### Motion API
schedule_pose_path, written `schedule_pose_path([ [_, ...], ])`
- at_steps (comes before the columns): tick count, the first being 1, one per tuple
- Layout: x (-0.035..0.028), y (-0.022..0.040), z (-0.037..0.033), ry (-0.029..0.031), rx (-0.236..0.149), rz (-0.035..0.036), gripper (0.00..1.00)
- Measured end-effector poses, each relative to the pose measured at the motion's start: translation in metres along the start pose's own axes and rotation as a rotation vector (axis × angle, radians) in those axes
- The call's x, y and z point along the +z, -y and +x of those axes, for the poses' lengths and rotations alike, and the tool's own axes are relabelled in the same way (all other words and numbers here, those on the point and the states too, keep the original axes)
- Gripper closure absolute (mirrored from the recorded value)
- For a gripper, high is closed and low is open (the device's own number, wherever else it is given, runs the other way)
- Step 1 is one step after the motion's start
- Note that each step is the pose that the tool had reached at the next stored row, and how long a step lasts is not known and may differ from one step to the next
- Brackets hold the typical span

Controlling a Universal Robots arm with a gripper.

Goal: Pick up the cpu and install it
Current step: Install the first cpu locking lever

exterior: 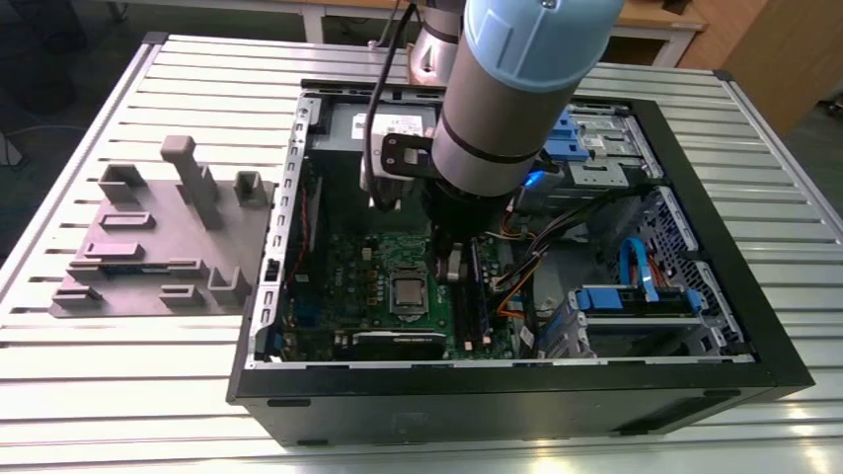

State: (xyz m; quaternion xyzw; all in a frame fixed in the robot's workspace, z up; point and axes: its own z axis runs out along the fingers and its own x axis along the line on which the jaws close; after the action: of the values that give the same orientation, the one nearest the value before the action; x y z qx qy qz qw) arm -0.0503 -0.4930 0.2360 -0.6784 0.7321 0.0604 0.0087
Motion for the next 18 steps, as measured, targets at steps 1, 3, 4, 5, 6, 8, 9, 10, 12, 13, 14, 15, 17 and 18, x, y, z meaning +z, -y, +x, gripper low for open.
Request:
schedule_pose_path([
  [1, 0.0000, 0.0000, 0.0000, -0.0001, 0.000, 0.0000, 0.89],
  [3, -0.0001, 0.0000, 0.0001, -0.0002, 0.000, 0.0000, 0.89],
  [4, -0.0001, 0.0000, 0.0000, -0.0002, 0.000, 0.0000, 0.89],
  [5, -0.0001, 0.0000, 0.0001, -0.0002, -0.001, 0.0000, 0.89],
  [6, -0.0001, 0.0000, 0.0001, -0.0002, 0.000, 0.0000, 0.89],
  [8, 0.0000, 0.0000, 0.0000, -0.0001, -0.001, 0.0000, 0.89],
  [9, 0.0000, 0.0001, 0.0000, -0.0001, -0.001, 0.0000, 0.89],
  [10, -0.0001, 0.0000, 0.0001, -0.0002, -0.001, 0.0000, 0.89],
  [12, -0.0001, 0.0000, 0.0001, -0.0002, -0.001, 0.0000, 0.89],
  [13, 0.0000, 0.0000, 0.0001, -0.0002, -0.001, 0.0000, 0.89],
  [14, 0.0000, 0.0000, 0.0002, -0.0011, 0.000, 0.0001, 0.89],
  [15, 0.0000, 0.0001, 0.0003, -0.0041, 0.000, 0.0003, 0.89],
  [17, -0.0001, 0.0001, 0.0005, -0.0274, 0.001, 0.0023, 0.89],
  [18, -0.0001, 0.0001, 0.0004, -0.0464, 0.003, 0.0036, 0.89],
])
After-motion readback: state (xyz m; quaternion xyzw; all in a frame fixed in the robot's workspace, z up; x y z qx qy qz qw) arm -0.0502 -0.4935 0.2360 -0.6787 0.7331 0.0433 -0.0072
